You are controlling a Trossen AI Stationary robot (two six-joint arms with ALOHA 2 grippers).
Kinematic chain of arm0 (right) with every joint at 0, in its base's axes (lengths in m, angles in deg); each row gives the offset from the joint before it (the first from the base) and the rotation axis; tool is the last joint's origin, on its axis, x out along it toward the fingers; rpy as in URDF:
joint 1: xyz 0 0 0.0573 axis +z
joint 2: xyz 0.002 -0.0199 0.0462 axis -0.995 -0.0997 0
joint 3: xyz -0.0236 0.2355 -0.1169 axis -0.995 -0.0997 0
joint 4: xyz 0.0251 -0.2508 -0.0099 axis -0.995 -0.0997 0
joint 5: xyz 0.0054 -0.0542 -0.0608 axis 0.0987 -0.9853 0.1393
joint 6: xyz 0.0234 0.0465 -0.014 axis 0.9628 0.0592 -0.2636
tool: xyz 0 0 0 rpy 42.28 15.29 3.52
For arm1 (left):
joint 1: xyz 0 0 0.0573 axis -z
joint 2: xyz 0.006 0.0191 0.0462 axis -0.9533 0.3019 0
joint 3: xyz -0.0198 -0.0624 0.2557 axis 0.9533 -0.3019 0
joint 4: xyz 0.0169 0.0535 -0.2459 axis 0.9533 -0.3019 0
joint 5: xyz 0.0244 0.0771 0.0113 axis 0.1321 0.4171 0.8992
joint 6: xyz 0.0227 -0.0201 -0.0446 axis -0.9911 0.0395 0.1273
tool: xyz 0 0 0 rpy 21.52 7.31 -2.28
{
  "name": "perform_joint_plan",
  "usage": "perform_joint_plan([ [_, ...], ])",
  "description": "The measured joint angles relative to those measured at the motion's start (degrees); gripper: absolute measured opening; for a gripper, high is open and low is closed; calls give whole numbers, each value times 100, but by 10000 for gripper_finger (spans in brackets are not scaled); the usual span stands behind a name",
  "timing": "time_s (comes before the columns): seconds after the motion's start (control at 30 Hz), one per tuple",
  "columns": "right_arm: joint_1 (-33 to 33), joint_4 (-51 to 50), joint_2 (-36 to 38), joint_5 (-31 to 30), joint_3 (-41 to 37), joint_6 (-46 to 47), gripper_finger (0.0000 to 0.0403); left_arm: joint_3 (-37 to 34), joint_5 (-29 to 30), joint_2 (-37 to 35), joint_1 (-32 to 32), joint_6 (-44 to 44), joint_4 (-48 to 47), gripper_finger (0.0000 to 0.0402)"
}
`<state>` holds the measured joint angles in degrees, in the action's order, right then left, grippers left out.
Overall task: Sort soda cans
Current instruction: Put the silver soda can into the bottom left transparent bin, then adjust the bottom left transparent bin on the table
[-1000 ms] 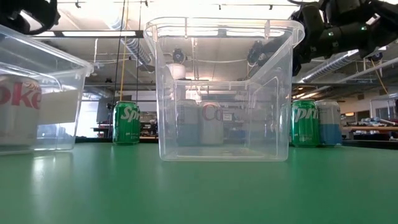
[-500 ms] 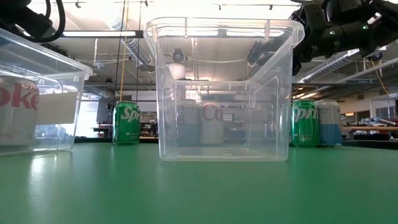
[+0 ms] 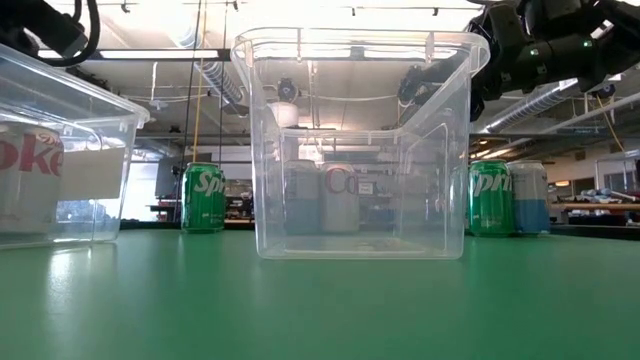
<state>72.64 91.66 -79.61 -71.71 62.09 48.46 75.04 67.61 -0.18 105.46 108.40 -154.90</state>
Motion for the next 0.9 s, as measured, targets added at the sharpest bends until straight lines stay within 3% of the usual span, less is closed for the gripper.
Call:
perform_joint_plan([
  [0.37, 0, 4, 0, 0, -2, -2, 280, 2, 68, -2, -2, -41, 28, 316],
  [0.5, 0, 6, 0, 0, -2, -9, 279, 27, -190, -4, -2, -206, -15, 305],
  [0.7, 0, 59, 0, 0, -2, -20, 278, 390, 91, -4, -2, -347, -10, 252],
  [0.9, 0, 87, 0, 2, -2, -22, 278, 667, 859, -9, -2, -494, 208, 174],
])
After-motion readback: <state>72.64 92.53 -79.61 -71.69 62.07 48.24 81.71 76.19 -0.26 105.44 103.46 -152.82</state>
